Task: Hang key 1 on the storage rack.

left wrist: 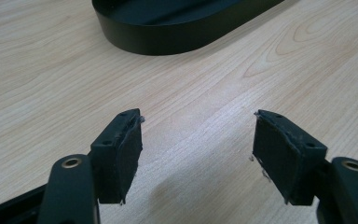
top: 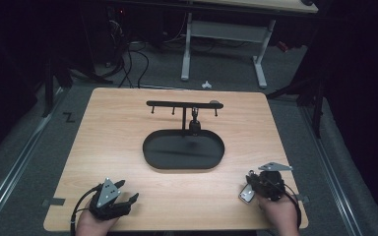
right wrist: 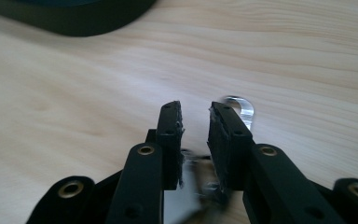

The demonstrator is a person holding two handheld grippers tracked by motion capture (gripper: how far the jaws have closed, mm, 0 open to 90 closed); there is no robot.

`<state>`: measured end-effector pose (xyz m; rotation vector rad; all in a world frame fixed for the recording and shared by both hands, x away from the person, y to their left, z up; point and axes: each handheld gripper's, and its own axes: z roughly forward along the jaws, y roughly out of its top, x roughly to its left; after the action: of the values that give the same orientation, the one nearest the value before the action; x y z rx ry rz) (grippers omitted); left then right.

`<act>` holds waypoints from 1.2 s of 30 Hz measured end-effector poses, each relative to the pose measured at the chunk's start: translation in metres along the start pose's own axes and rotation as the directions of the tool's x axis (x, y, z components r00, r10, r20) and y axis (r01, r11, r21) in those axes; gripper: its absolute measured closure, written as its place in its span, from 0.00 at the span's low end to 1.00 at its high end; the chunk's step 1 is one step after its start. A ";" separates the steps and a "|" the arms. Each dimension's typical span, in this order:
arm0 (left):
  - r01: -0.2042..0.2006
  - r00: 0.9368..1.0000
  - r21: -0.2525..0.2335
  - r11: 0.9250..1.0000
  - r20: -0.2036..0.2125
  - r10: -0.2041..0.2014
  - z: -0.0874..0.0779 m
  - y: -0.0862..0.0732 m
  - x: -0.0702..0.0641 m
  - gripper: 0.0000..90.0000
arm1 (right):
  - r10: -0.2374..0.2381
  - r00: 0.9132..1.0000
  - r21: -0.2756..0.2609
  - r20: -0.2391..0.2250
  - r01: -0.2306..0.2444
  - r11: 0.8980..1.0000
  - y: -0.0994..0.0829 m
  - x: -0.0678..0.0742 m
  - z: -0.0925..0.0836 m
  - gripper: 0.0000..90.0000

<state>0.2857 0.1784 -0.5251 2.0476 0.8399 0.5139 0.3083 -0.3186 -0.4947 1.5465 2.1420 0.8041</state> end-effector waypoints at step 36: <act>-0.027 0.999 -0.025 0.999 0.022 0.028 0.008 0.012 -0.006 0.37 | -0.160 0.980 0.074 -0.114 0.169 0.983 -0.014 0.060 0.002 0.89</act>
<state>0.2912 0.1651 -0.5199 2.0415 0.7896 0.5125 0.2799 -0.2646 -0.5029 1.3698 2.3731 0.7674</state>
